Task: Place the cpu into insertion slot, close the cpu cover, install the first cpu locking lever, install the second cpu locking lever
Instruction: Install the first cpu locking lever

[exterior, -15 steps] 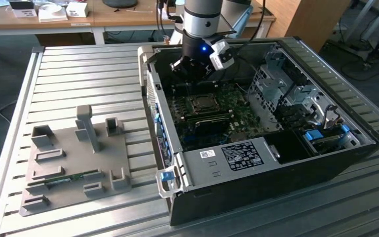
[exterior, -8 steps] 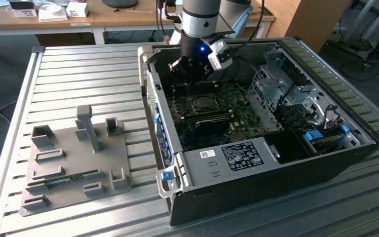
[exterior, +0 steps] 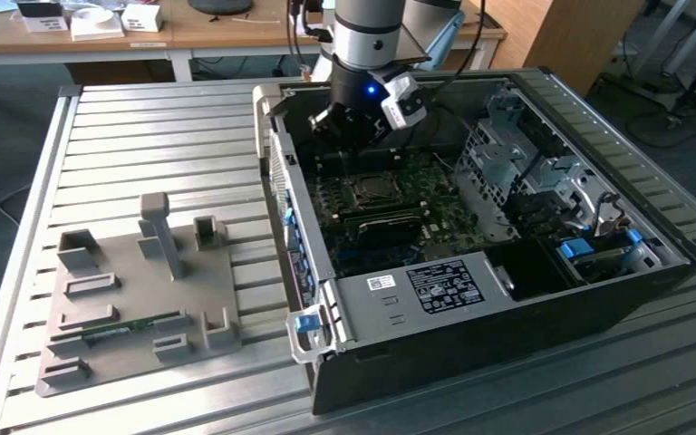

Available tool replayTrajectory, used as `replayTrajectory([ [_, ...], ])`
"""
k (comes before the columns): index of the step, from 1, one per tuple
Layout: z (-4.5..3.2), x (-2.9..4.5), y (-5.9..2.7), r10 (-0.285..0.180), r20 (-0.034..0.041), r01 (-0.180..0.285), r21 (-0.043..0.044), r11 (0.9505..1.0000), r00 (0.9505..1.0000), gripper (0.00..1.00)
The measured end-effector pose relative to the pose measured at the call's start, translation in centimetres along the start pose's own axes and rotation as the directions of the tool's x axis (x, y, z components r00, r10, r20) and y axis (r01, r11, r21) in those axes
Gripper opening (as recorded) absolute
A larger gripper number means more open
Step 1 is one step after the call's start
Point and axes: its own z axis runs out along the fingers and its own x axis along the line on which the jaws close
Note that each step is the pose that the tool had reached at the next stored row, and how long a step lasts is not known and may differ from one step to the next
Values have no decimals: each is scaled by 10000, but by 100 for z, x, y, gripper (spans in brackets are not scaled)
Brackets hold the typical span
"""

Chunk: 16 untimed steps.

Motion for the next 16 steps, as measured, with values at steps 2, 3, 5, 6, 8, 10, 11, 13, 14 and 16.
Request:
replayTrajectory([
  [2, 0, 0, 0, 3, 1, -3, -110, 9999, 10000, 11],
  [3, 0, 0, 1, 6, 3, -6, -164, 9999, 10000, 11],
  [5, 0, 0, 0, 11, 5, -11, -301, 9995, 10000, 11],
  [6, 0, -1, 0, 14, 7, -14, -393, 9992, 10000, 11],
  [8, 0, 0, 1, 18, 9, -17, -504, 9987, 10000, 11],
  [10, 0, 2, 1, 20, 9, -20, -526, 9986, 10000, 11],
  [11, 0, 7, 0, 19, 10, -18, -533, 9986, 10000, 11],
  [13, -1, 26, -1, 18, 10, -18, -539, 9985, 10000, 11],
  [14, 0, 38, -1, 18, 11, -18, -543, 9985, 10000, 11],
  [16, -1, 58, -2, 19, 10, -18, -547, 9985, 10000, 11],
])
